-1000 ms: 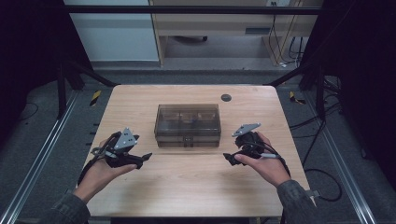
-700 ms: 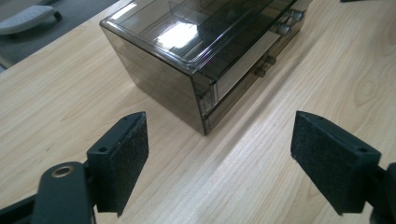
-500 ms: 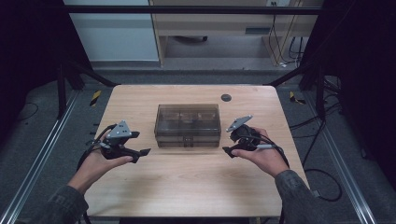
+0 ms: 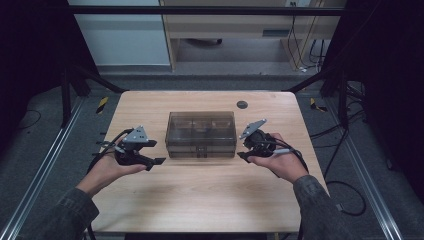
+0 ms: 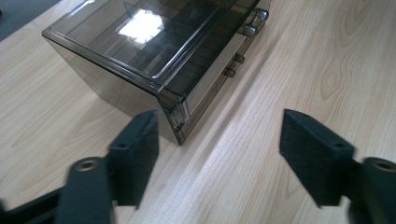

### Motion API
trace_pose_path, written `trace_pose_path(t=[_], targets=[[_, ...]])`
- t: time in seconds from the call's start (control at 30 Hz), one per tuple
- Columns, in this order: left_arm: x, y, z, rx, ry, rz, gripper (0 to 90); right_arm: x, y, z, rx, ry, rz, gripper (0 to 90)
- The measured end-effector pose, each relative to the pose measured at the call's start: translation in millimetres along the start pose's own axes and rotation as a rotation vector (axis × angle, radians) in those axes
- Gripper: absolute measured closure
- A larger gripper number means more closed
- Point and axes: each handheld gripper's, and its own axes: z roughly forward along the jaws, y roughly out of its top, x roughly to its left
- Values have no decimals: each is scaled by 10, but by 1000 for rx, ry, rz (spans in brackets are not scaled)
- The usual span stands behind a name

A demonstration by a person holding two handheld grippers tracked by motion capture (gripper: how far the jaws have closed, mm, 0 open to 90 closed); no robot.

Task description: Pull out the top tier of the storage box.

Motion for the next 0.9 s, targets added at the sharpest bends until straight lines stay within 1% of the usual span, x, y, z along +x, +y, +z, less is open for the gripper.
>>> trace_pose_path(t=[0.1, 0.17, 0.23, 0.3, 0.33, 0.37, 0.4, 0.47, 0.5, 0.53, 0.57, 0.63, 0.67, 0.77, 0.9], targets=[[32, 2, 21, 7, -9, -9, 396, -10, 26, 20, 10, 7, -21, 639], [49, 5, 27, 14, -17, -2, 441, -5, 47, 31, 23, 0, -36, 664], [64, 3, 42, 28, -14, -3, 471, 0, 67, 33, 29, 5, -56, 700], [81, 0, 60, 29, -17, 1, 494, 0, 86, 42, 34, 10, -65, 718], [87, -1, 69, 30, -15, 2, 507, 5, 94, 49, 38, 11, -64, 729], [98, -1, 78, 33, -10, 8, 524, 4, 102, 54, 39, 14, -73, 740], [103, -2, 92, 30, -9, 2, 544, 5, 110, 60, 43, 11, -75, 747], [121, -1, 116, 36, -14, 12, 567, 18, 123, 75, 41, 13, -79, 754], [120, -2, 131, 36, -14, 8, 574, 21, 128, 81, 42, 12, -88, 758], [132, -1, 140, 45, -11, 18, 576, 27, 132, 85, 44, 14, -91, 759], [130, -2, 156, 39, -10, 7, 576, 34, 136, 87, 46, 13, -92, 760], [141, -2, 175, 48, -11, 19, 576, 36, 143, 88, 43, 15, -93, 765], [137, -3, 189, 40, -11, 12, 580, 38, 146, 87, 41, 16, -92, 769], [147, -1, 212, 49, -11, 23, 586, 37, 149, 90, 38, 18, -101, 775], [147, 3, 246, 59, -10, 23, 595, 36, 138, 97, 42, 14, -98, 787]])
